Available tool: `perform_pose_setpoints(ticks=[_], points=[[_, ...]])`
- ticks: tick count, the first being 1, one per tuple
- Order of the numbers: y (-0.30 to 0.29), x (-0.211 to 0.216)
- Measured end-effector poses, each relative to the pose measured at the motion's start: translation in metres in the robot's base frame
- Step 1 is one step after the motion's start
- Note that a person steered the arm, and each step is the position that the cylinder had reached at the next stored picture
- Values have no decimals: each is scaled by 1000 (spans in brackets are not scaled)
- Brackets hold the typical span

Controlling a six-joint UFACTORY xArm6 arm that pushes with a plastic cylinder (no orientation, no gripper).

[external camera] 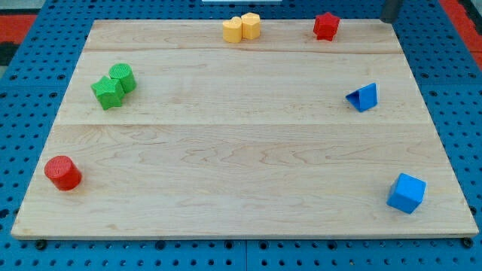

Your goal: Slide the red star towards the bottom center

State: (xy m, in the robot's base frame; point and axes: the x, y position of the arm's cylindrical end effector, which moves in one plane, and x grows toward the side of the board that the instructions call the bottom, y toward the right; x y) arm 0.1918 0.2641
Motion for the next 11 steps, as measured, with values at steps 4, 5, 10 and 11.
perform_pose_setpoints(ticks=[4, 5, 10, 11], points=[[-147, 23], [-161, 64], [-335, 190], [-340, 213]])
